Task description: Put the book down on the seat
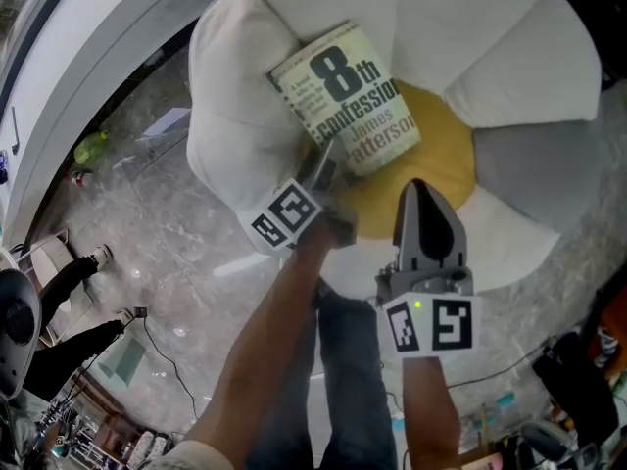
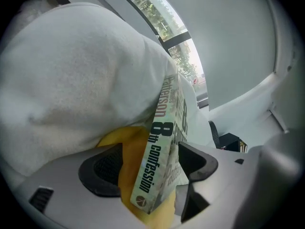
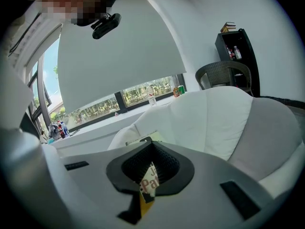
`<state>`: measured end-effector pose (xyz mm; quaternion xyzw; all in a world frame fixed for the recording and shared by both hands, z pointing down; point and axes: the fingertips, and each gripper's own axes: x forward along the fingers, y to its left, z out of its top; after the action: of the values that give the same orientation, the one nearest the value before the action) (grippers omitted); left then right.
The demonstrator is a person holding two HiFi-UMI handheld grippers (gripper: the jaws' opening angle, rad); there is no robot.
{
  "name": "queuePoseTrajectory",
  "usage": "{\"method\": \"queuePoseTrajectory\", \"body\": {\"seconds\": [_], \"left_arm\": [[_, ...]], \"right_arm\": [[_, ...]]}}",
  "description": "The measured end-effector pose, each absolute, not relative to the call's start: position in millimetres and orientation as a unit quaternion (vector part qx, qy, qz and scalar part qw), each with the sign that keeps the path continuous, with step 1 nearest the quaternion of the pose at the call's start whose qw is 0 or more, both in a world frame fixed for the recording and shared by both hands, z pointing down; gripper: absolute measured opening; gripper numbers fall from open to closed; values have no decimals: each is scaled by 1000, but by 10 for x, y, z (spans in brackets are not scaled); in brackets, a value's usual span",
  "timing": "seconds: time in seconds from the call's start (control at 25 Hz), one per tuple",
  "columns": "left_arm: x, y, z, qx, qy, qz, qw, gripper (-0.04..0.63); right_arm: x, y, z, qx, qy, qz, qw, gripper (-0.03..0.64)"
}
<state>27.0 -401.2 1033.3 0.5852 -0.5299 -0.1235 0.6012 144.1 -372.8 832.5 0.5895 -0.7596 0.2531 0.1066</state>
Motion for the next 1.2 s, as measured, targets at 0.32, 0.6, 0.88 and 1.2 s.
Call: {"method": "queuePoseTrajectory", "body": {"seconds": [0.32, 0.6, 0.88, 1.2], "left_arm": [[251, -3832, 9891, 589, -516, -129, 608, 360], [342, -3987, 9009, 612, -488, -185, 594, 289], [401, -4085, 7994, 647, -443, -230, 576, 151], [333, -3989, 6678, 638, -397, -315, 579, 8]], "right_arm": [[1514, -3815, 7960, 599, -757, 242, 99, 3], [1532, -3859, 7455, 605, -758, 227, 91, 3], [1630, -3755, 6818, 621, -751, 210, 84, 3], [1719, -3613, 5814, 634, -747, 188, 65, 3]]}}
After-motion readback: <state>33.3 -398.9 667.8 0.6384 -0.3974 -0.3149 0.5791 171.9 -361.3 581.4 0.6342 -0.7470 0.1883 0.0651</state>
